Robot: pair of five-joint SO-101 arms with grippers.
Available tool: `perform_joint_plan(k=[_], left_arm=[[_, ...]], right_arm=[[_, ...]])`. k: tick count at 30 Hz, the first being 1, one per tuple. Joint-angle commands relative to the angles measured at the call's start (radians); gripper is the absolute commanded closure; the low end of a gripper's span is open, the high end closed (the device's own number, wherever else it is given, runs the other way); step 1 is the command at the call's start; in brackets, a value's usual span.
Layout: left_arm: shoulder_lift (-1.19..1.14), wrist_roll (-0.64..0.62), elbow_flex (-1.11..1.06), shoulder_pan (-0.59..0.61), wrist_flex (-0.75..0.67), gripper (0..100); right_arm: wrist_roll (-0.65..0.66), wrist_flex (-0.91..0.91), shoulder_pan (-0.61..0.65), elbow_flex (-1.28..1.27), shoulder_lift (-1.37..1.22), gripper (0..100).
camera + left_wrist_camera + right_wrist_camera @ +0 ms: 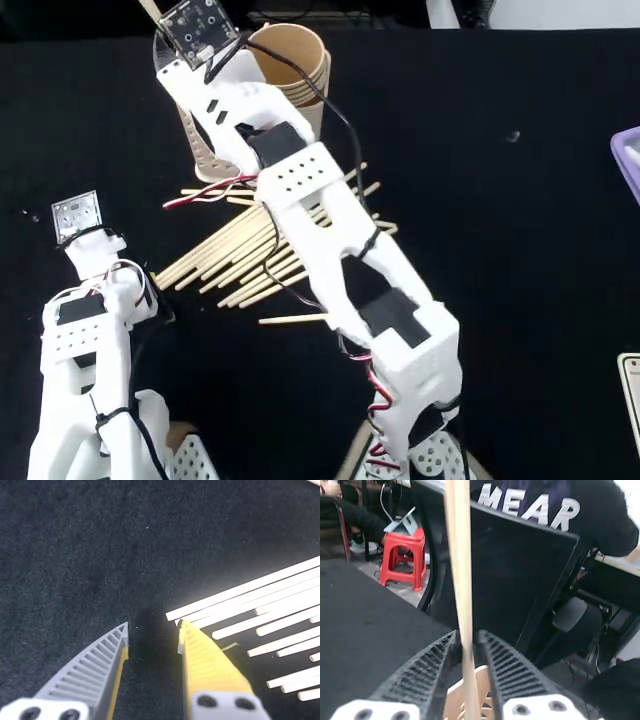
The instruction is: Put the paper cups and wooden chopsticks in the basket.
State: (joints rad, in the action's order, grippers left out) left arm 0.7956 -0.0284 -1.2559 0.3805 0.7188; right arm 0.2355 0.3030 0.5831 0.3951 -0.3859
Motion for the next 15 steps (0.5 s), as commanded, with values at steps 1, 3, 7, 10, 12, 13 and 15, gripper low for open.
perform_joint_plan(k=[1,3,7,10,12,13,15], left_arm=[[0.025,-0.005,0.005,0.002,-0.012,83],[0.025,-0.005,0.005,0.002,-0.012,83],[0.025,-0.005,0.005,0.002,-0.012,83],[0.025,-0.006,0.005,0.002,-0.012,83],[0.025,-0.006,0.005,0.002,-0.012,83],[0.025,-0.006,0.005,0.002,-0.012,83],[0.025,-0.006,0.005,0.002,-0.012,83]], right_arm=[[-0.006,0.046,-0.026,0.067,0.021,90.6],[-0.006,0.083,-0.029,0.081,0.048,91.9],[-0.006,0.296,-0.028,0.093,0.176,92.0],[-0.002,0.546,-0.023,0.081,0.306,92.0],[-0.002,0.727,-0.023,0.079,0.377,92.0],[0.0,0.816,-0.026,0.079,0.407,92.0],[0.002,0.973,-0.028,0.081,0.458,92.0]])
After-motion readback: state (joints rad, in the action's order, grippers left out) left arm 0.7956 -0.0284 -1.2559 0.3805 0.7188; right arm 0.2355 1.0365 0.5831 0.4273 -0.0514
